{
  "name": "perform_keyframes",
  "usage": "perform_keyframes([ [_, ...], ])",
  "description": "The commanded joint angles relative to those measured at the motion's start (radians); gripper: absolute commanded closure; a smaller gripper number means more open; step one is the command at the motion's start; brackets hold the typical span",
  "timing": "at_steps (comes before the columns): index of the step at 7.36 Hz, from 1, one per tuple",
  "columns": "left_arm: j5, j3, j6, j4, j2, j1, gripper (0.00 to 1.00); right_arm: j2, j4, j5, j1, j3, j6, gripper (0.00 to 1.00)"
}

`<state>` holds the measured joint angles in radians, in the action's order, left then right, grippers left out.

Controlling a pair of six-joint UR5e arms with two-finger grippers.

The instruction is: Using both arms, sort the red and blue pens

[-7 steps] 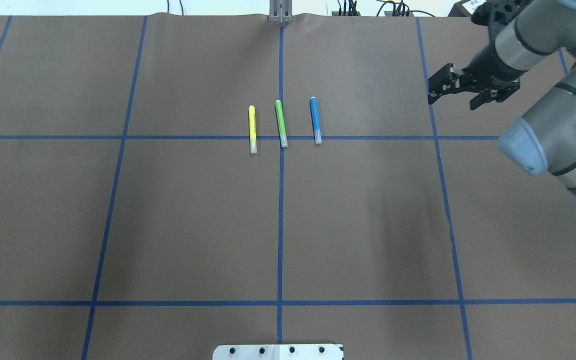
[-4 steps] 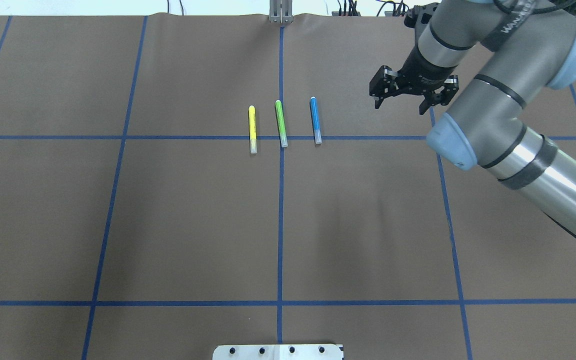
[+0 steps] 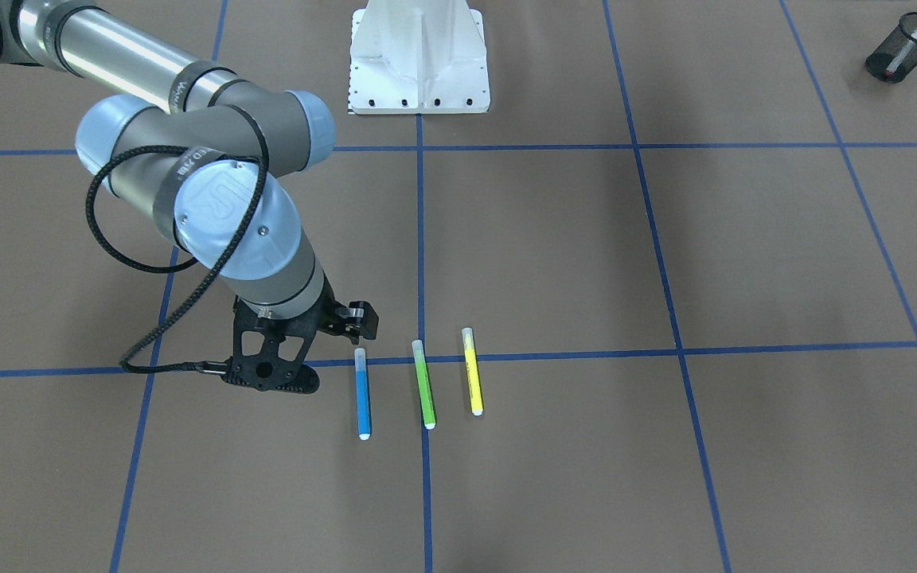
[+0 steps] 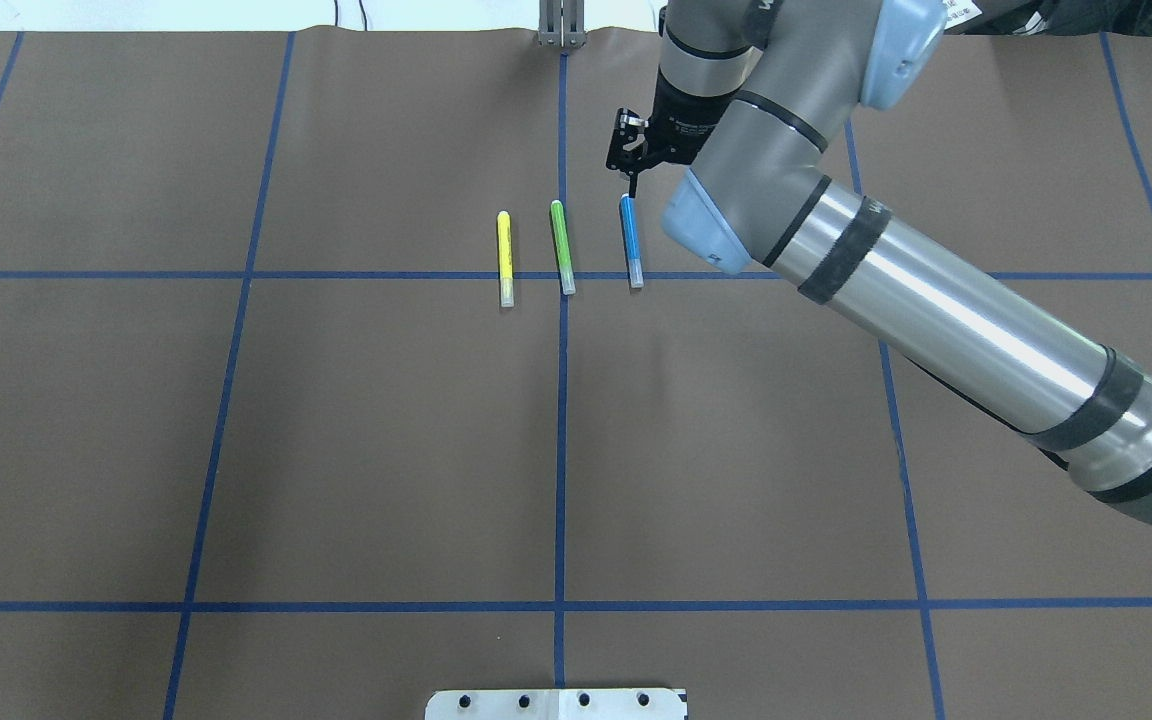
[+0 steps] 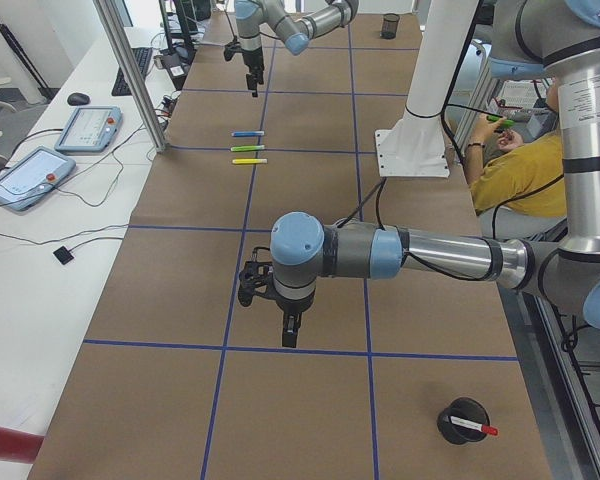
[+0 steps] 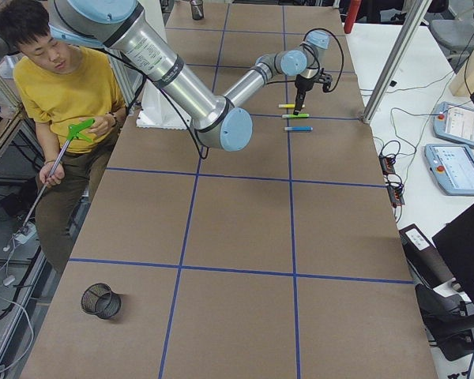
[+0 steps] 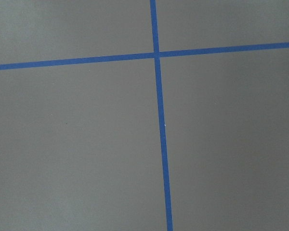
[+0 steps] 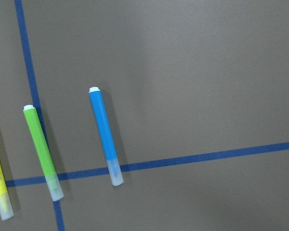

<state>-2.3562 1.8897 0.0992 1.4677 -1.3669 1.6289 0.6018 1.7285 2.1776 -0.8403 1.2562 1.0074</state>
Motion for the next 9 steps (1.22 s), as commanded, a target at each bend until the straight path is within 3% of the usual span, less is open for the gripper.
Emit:
perform_keyframes([
  [1,0.0,-0.018,0.001,0.0,0.0,-0.001,0.0,-0.057,0.003,0.013,-0.002,-0.113,-0.107,0.0],
  [4,0.0,-0.026,0.001,0.003,0.0,-0.001,0.0,-0.117,-0.026,0.019,0.006,-0.271,-0.176,0.0],
  [6,-0.009,-0.035,0.002,0.003,0.0,-0.001,0.0,-0.126,-0.163,0.03,0.029,-0.378,-0.161,0.0],
  [9,-0.014,-0.035,0.002,0.003,0.0,-0.001,0.0,-0.129,-0.194,0.03,0.069,-0.386,-0.054,0.06],
])
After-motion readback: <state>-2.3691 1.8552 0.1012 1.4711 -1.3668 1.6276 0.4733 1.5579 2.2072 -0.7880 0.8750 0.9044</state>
